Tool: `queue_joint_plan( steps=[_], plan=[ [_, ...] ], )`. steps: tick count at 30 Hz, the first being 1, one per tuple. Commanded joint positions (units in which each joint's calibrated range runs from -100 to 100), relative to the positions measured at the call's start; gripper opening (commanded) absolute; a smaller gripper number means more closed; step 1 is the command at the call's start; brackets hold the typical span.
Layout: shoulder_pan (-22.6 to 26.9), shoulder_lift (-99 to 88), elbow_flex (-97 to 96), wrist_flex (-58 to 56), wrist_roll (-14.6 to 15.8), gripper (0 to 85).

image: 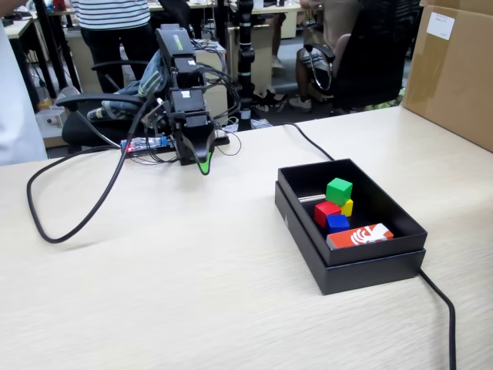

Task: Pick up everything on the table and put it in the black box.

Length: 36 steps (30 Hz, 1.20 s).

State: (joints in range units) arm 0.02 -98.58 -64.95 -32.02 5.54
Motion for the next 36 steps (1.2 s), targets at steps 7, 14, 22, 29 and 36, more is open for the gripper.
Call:
queue_joint_plan(
  steps=[7,14,22,29,36],
  plan=[
    [0.24,-1.42,-18.91,22.64,-3.86,51.7],
    [0.29,-0.85,-31.88,33.53,-6.94,51.6],
    [-0.10,-0.51,-31.88,33.36,-8.45,50.4],
    [-0.10,-0.51,-31.88,33.36,-8.45,50.3],
    [-0.10,-0.51,-31.88,33.36,-8.50,50.3]
  ],
)
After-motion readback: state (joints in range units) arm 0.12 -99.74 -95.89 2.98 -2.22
